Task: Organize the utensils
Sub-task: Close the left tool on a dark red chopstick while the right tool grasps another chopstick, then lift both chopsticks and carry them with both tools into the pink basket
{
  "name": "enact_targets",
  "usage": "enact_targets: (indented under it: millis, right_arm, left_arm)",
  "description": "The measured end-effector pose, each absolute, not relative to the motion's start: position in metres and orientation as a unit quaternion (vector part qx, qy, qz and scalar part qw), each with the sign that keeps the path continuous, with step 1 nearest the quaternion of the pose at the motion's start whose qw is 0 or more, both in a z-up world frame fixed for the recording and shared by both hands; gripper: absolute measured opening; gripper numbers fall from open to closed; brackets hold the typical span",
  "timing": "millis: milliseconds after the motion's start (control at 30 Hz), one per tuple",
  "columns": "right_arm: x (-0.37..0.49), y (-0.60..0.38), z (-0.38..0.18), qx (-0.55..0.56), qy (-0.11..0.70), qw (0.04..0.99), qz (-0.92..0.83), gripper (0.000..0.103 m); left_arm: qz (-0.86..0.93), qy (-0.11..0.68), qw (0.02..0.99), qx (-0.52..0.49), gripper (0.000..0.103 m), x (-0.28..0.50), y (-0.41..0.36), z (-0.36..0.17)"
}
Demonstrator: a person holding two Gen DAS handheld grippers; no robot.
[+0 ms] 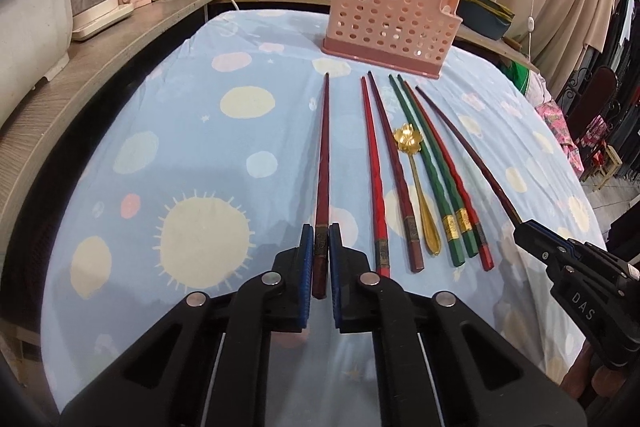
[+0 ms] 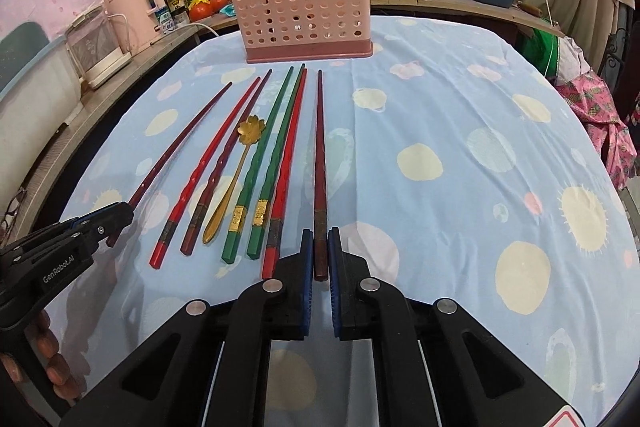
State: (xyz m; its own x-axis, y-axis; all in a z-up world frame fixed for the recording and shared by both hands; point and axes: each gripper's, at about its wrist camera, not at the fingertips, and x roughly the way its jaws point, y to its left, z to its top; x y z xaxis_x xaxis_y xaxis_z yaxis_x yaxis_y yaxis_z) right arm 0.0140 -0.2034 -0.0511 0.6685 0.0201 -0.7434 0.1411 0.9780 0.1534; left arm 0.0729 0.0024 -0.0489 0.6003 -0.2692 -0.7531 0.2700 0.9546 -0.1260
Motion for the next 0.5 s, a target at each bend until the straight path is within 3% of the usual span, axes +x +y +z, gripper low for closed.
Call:
enact_targets:
  millis: [500]
  right_arm:
    - [0.019, -0.243, 0.043, 0.136, 0.311, 0.939, -0.048, 0.007]
  left_arm:
    - [-0.146, 0.336, 0.93, -0.024, 0.007, 0.093, 0.021, 0.039]
